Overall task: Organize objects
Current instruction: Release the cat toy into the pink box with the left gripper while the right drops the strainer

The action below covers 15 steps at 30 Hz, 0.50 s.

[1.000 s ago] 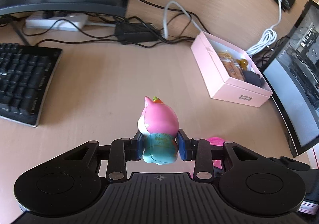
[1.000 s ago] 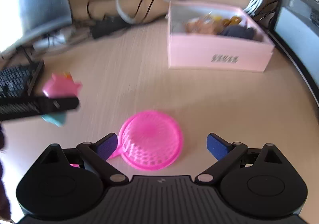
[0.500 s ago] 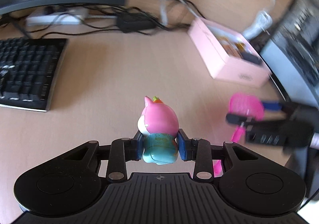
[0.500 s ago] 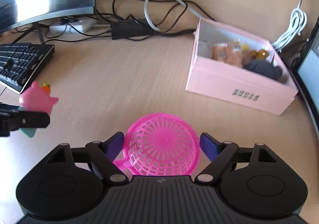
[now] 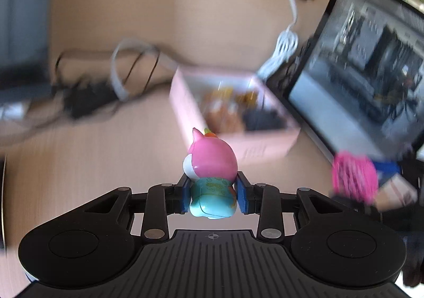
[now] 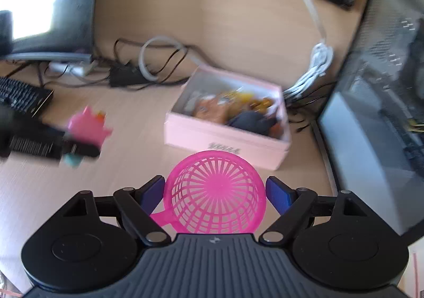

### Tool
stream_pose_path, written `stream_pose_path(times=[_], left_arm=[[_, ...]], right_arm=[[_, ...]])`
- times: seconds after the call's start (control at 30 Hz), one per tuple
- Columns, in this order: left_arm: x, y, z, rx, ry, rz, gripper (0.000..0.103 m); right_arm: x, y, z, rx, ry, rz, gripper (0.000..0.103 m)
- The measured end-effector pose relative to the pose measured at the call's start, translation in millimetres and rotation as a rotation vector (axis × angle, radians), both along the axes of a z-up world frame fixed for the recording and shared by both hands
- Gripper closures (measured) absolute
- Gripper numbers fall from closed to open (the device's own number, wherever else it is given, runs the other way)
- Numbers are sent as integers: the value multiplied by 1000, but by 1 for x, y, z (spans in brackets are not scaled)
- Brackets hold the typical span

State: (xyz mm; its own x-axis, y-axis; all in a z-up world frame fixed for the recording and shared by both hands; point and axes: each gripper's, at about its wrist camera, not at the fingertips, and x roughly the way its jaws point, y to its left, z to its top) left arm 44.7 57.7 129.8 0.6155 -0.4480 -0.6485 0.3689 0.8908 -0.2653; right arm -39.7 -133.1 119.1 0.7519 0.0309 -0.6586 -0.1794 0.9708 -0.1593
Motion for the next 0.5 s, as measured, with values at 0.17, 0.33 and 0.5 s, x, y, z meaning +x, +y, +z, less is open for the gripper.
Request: stream_pose_path(times=[0.17, 0.33, 0.5], left_arm=[[54, -42, 38, 5, -93, 42, 66], [110, -79, 39, 12, -88, 89, 65], [150, -102, 7, -70, -47, 118, 63]], right_arm=[[1, -40, 14, 9, -52, -18, 20], [9, -73, 10, 49, -59, -23, 20], [17, -95, -7, 90, -40, -18, 20]])
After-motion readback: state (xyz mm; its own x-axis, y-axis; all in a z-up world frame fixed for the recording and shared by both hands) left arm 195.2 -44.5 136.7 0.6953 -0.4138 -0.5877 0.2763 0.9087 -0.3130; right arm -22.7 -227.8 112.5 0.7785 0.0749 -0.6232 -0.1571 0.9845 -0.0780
